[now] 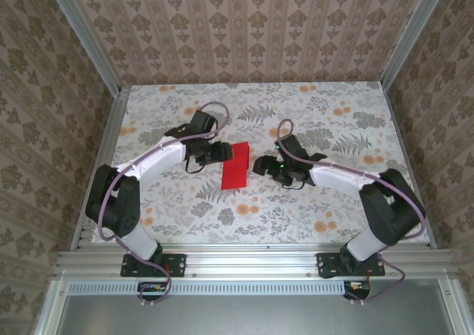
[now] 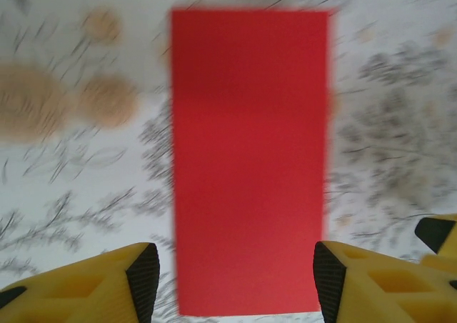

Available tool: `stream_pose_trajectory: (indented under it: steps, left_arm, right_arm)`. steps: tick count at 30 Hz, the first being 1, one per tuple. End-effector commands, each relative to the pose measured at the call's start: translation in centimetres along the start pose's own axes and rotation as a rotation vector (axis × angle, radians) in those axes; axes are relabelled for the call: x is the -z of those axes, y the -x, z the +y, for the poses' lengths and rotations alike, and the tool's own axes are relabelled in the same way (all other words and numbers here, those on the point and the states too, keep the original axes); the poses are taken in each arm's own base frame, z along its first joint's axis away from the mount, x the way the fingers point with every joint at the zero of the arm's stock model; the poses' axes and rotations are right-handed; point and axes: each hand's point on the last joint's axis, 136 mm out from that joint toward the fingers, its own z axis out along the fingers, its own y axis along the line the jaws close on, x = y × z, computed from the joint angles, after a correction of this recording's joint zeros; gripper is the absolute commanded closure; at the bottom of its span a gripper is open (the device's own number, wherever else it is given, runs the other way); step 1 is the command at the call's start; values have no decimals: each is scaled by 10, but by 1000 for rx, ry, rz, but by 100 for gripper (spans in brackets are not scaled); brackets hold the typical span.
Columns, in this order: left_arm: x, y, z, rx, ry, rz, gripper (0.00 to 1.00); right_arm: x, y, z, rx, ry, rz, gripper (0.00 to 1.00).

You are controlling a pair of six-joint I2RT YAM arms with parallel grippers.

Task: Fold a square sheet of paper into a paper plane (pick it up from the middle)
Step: Third fold the triangle at the center of the table.

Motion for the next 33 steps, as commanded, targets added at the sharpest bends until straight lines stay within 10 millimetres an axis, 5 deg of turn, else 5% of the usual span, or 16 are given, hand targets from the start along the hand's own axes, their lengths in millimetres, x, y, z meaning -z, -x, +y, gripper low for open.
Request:
stream_pose_trajectory:
  steps: [1,7,17,27,33]
  left_arm:
    - [3,0,-1,74,-78,-14,39]
    - [-2,-6,24,130,-43,-19,39]
    - [-2,1,26,138,-80,-30,39]
    - [-22,1,-16,50,-322,17,53]
    - [-40,-2,-34,5,-388,50,63]
  right_arm:
    - [-18,-14,30,-36,92,78,23]
    - [-36,-38,49,-44,132,174,40]
    - [-39,-46,38,-90,110,186,91]
    - [-11,-61,-11,62,61,449,99]
    - [-17,-65,-14,107,88,535,98]
